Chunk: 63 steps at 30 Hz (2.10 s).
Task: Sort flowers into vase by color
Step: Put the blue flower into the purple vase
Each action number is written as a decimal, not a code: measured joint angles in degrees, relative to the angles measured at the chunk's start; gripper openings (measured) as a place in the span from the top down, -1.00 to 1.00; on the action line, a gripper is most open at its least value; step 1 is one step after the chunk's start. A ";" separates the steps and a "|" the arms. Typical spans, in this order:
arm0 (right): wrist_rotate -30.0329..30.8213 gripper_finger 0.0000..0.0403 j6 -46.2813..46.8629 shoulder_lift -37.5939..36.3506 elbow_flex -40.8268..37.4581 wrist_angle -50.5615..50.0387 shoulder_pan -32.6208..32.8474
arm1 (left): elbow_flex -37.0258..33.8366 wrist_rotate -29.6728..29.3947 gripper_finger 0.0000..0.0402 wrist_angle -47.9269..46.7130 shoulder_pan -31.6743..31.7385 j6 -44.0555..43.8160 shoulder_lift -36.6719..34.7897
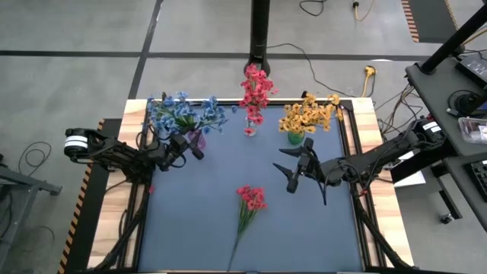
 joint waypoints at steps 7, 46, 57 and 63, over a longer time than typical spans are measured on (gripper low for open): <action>-0.01 -0.21 -0.07 0.00 0.00 0.02 0.00 | 0.00 0.03 0.12 -0.28 0.00 -0.15 0.00; 0.02 -0.21 -0.81 0.00 0.00 -0.02 -0.02 | 0.04 -2.96 0.04 -10.14 -3.52 -10.49 -0.04; 0.02 -0.21 -1.01 0.00 0.00 -0.06 -0.01 | 0.04 -6.19 0.04 -10.06 -5.09 -10.46 -1.30; 0.03 -0.21 -1.01 0.00 0.00 -0.07 0.00 | 0.66 -6.08 0.04 -9.83 -5.51 -10.46 -2.05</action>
